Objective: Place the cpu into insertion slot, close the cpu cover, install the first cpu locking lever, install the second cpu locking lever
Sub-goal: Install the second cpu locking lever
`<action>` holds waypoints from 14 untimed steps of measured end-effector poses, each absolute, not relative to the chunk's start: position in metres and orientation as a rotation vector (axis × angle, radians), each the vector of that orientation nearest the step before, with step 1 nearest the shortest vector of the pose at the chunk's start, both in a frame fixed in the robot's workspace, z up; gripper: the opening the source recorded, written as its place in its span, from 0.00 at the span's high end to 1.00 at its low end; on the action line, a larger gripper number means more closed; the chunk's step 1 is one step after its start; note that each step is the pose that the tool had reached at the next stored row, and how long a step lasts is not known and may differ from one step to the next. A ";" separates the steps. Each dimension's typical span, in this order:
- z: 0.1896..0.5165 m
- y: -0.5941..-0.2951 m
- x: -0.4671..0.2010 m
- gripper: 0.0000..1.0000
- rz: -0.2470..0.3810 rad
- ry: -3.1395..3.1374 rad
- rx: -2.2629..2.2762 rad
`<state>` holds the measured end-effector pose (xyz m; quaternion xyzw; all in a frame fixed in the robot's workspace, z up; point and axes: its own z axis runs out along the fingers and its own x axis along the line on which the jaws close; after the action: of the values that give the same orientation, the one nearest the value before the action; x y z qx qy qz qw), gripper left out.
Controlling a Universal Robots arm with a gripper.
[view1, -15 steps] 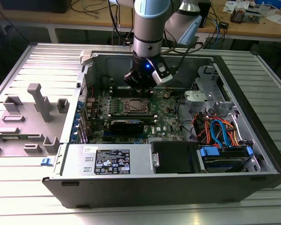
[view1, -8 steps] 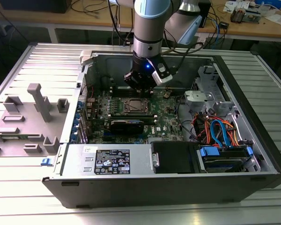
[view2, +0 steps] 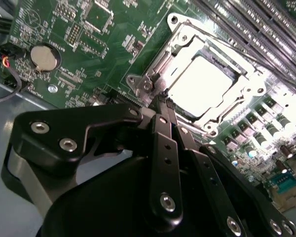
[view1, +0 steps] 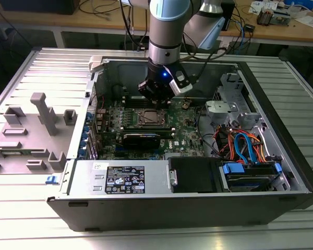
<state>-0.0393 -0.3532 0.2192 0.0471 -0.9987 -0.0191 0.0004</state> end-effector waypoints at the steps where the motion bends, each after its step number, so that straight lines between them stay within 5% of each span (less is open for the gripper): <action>1: 0.222 -0.353 -0.039 0.89 -0.060 -3.137 0.148; 14: 0.224 -0.362 -0.039 0.89 -0.055 -3.137 0.148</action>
<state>-0.0393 -0.3617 0.2245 0.0471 -0.9987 -0.0176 0.0005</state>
